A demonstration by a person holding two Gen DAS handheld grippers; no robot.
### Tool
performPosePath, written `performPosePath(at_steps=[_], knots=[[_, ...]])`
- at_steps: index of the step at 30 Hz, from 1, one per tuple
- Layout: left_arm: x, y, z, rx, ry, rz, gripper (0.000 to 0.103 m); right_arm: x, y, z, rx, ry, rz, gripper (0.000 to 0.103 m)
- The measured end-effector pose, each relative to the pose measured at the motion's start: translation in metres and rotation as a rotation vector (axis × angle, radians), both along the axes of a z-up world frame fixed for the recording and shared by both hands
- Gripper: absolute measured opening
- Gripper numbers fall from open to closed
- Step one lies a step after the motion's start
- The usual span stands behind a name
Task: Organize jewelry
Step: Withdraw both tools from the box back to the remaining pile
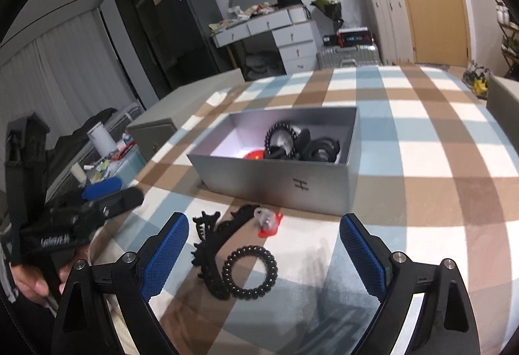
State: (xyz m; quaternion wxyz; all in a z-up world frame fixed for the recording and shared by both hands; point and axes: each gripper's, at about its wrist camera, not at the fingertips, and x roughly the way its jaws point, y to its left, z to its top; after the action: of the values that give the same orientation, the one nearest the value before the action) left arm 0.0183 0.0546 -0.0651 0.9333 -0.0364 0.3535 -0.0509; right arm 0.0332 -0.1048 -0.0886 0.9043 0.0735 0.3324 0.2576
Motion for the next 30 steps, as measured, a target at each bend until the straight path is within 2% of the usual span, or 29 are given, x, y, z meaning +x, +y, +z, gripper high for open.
performPosePath(at_steps=[6,12,18,20,21,22,23,30], knots=[[-0.010,0.009,-0.018,-0.016,0.054,0.007,0.098,0.014,0.015,-0.009,-0.010,0.034,0.033,0.094],[-0.017,0.015,-0.023,-0.032,0.067,0.009,0.097,0.028,0.028,-0.017,-0.013,0.076,0.032,0.083],[-0.018,0.019,-0.029,-0.052,0.090,0.013,0.098,0.043,0.034,-0.028,-0.049,0.138,0.003,0.058],[-0.020,0.020,-0.029,-0.058,0.091,0.013,0.098,0.046,0.034,-0.032,-0.054,0.166,-0.008,0.044],[-0.020,0.020,-0.029,-0.059,0.092,0.011,0.098,0.046,0.033,-0.033,-0.055,0.171,-0.019,0.040],[-0.021,0.019,-0.029,-0.059,0.093,0.009,0.098,0.046,0.032,-0.033,-0.053,0.170,-0.026,0.026],[-0.021,0.019,-0.029,-0.060,0.094,0.007,0.098,0.045,0.031,-0.032,-0.048,0.167,-0.021,0.019],[-0.017,0.013,-0.027,-0.081,0.105,-0.016,0.098,0.035,0.018,-0.029,-0.003,0.140,-0.020,0.018]])
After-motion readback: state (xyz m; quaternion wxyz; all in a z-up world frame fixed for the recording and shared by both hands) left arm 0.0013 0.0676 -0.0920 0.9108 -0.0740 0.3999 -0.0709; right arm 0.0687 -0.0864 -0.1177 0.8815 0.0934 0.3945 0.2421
